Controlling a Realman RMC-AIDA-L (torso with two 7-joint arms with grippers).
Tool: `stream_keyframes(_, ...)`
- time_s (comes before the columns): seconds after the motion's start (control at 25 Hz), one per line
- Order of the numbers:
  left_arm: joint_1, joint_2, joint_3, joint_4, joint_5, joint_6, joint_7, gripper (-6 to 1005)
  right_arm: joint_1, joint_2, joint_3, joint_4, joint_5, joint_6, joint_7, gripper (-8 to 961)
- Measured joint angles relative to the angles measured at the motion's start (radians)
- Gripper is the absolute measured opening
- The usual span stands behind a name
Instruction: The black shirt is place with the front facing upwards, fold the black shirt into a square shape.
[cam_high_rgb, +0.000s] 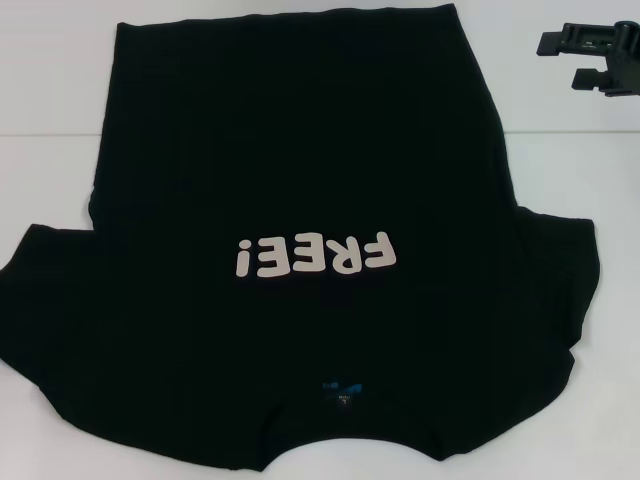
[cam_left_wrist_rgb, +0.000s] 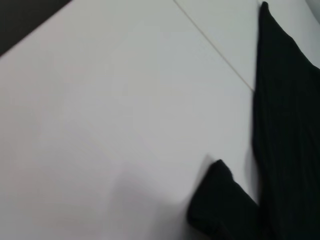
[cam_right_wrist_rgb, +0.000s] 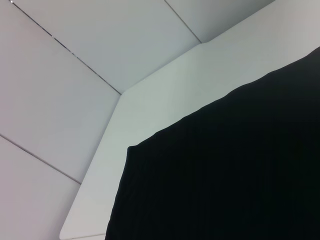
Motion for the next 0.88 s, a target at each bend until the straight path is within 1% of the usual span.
stream_keyframes(0.04, 0.000, 0.000, 0.000, 0.000, 0.000, 0.000, 0.000, 4, 0.000, 0.000, 0.000, 0.000, 0.000, 0.000, 0.000, 943)
stream_keyframes(0.08, -0.017, 0.002, 0.013, -0.001, -0.002, 0.015, 0.004, 4, 0.000, 0.000, 0.000, 0.000, 0.000, 0.000, 0.000, 943)
stream_keyframes(0.16, -0.030, 0.005, 0.018, 0.000, -0.006, 0.035, 0.005, 4, 0.000, 0.000, 0.000, 0.000, 0.000, 0.000, 0.000, 943)
stream_keyframes(0.32, -0.080, 0.016, 0.033, 0.003, -0.010, 0.116, 0.008, 4, -0.002, 0.000, 0.000, 0.000, 0.000, -0.005, 0.000, 943)
stream_keyframes(0.36, -0.098, 0.017, 0.050, 0.003, -0.010, 0.144, 0.008, 4, -0.002, 0.000, 0.000, 0.000, 0.000, -0.005, 0.000, 943)
stream_keyframes(0.52, -0.150, 0.015, 0.112, 0.003, -0.010, 0.182, -0.005, 5, -0.005, 0.001, 0.000, 0.000, 0.000, -0.006, 0.000, 943)
stream_keyframes(0.6, -0.175, 0.010, 0.139, -0.002, -0.007, 0.183, -0.012, 5, -0.006, 0.002, 0.000, 0.000, 0.000, -0.006, 0.000, 944)
stream_keyframes(0.72, -0.209, -0.006, 0.191, -0.005, -0.004, 0.175, -0.025, 5, -0.006, 0.003, 0.000, 0.000, 0.000, -0.005, 0.000, 944)
stream_keyframes(0.88, -0.249, -0.040, 0.235, -0.006, -0.003, 0.158, -0.031, 6, -0.006, 0.003, 0.000, 0.000, 0.000, -0.005, 0.000, 944)
